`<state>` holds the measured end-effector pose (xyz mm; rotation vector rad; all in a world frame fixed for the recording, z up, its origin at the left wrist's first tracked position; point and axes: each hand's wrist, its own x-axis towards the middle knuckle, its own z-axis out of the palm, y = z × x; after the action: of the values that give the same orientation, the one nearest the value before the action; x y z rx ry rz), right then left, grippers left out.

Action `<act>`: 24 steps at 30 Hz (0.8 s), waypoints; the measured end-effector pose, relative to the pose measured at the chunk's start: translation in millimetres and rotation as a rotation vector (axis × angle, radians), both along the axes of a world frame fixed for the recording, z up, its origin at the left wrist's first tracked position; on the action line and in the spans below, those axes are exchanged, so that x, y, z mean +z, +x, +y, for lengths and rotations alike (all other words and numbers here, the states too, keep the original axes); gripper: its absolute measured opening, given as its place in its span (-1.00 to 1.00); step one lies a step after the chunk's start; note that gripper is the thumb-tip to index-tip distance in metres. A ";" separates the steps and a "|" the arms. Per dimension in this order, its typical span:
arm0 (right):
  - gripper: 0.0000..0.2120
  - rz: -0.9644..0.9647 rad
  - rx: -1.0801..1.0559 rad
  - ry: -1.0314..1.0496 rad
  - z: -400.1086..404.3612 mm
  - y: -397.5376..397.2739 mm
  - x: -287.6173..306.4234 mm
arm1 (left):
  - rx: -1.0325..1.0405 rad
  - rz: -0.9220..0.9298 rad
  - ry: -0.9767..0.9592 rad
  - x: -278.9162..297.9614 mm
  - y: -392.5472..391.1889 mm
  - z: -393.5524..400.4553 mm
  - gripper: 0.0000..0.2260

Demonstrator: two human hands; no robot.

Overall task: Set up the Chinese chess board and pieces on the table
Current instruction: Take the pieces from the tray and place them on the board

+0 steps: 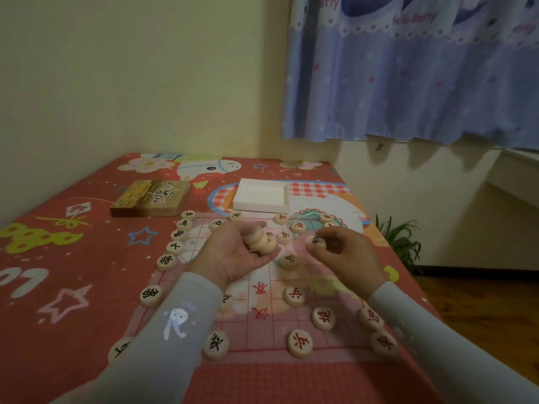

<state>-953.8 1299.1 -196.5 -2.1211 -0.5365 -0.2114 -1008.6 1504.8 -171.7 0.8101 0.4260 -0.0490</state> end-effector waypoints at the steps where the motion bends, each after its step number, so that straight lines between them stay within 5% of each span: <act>1: -0.78 -0.006 0.052 -0.017 8.2 -5.6 -1.2 | 0.021 -0.005 0.004 1.6 -2.2 5.7 -0.80; 7: -0.90 0.008 0.401 -0.057 80.4 -38.5 -9.9 | 0.192 -0.051 0.015 10.1 -36.0 62.1 -0.82; 12: -0.86 -0.048 0.630 -0.171 142.9 -66.5 -11.3 | 0.380 -0.095 -0.043 1.1 -86.2 122.4 -0.62; 24: -0.76 -0.321 0.799 -0.367 208.7 -101.8 -34.7 | 0.570 -0.070 -0.079 -19.6 -150.6 158.8 -0.66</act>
<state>-1055.6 1507.8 -231.2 -2.0403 -1.6598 0.0103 -1159.3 1663.6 -191.4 0.5880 0.5718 0.4876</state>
